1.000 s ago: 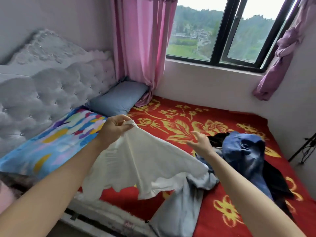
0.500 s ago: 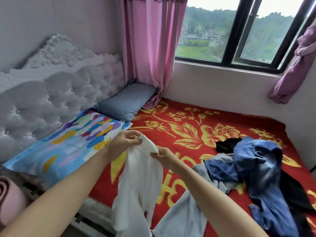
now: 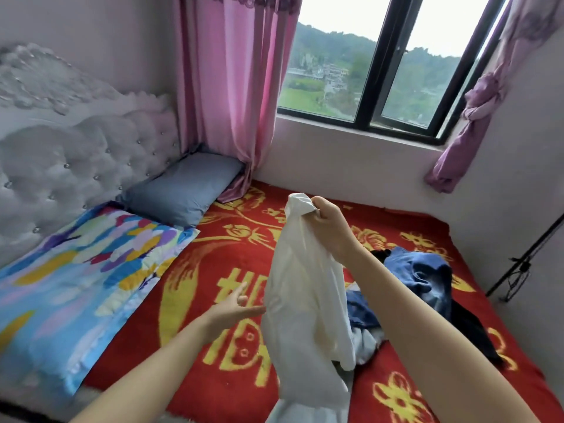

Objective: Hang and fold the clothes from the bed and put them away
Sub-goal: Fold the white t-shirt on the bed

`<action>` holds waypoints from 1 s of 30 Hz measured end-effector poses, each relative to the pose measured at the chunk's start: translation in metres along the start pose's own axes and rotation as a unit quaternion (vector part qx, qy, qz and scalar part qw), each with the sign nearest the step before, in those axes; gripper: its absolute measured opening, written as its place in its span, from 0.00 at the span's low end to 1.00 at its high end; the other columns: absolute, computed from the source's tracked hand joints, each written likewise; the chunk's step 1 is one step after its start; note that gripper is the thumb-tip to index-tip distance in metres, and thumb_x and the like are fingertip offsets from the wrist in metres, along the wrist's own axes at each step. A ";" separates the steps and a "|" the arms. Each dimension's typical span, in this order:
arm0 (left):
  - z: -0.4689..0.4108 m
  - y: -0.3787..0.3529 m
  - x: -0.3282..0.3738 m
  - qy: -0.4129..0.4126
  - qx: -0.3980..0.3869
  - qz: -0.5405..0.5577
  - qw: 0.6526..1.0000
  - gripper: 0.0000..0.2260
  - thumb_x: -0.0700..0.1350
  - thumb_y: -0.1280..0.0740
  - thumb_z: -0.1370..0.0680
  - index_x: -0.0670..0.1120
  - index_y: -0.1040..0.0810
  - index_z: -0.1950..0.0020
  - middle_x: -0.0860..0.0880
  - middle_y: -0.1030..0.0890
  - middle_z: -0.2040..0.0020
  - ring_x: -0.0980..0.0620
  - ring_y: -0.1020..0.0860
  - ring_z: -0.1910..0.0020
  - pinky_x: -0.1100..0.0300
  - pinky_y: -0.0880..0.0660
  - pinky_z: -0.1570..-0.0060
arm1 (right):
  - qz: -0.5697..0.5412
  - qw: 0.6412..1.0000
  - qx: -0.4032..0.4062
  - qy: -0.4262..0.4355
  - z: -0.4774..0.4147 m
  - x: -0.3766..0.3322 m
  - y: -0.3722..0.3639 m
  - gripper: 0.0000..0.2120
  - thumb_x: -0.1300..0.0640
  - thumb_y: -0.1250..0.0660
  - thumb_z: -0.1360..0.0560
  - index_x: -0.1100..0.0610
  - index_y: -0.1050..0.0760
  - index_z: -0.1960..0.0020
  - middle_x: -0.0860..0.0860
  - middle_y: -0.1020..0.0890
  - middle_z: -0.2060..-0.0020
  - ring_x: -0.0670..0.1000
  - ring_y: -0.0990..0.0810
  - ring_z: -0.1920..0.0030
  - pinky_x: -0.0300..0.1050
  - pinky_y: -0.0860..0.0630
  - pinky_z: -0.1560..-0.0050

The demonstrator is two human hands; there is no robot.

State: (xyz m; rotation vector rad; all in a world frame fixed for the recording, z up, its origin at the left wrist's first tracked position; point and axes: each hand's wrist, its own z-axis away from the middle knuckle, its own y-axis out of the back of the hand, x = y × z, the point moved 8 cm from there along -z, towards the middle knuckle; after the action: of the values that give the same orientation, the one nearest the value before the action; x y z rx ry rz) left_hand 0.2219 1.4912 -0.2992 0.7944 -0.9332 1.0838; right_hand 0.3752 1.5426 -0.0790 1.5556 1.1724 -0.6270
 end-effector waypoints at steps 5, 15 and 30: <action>-0.052 0.005 0.014 -0.046 -0.042 -0.005 0.998 0.08 0.47 0.29 0.26 0.47 0.23 0.49 0.49 0.21 0.51 0.55 0.25 0.52 0.67 0.31 0.61 | -0.021 0.999 0.010 -0.024 -0.020 0.010 0.003 0.10 0.65 0.39 0.24 0.59 0.32 0.64 0.46 0.32 0.71 0.43 0.35 0.72 0.35 0.38 0.71; -0.110 0.054 -0.001 0.140 -0.034 -0.008 0.989 0.27 0.63 0.42 0.22 0.44 0.32 0.32 0.46 0.26 0.38 0.46 0.24 0.44 0.57 0.28 0.53 | -0.108 0.980 0.106 -0.132 -0.036 0.046 -0.002 0.15 0.60 0.36 0.25 0.46 0.22 0.67 0.42 0.23 0.73 0.43 0.25 0.71 0.38 0.27 0.70; -0.142 0.085 0.029 0.079 -0.020 0.165 0.983 0.04 0.36 0.34 0.25 0.42 0.22 0.59 0.50 0.22 0.75 0.50 0.26 0.71 0.62 0.31 0.70 | -0.085 0.954 0.218 -0.185 -0.008 0.031 0.008 0.07 0.64 0.41 0.22 0.60 0.27 0.57 0.57 0.28 0.60 0.56 0.30 0.60 0.47 0.31 0.60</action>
State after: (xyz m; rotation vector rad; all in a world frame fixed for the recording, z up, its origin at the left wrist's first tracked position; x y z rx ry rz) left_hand 0.1779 1.6519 -0.3227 0.5205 -0.9679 1.3917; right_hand 0.3924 1.5614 -0.0992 1.6094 0.9222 -1.3026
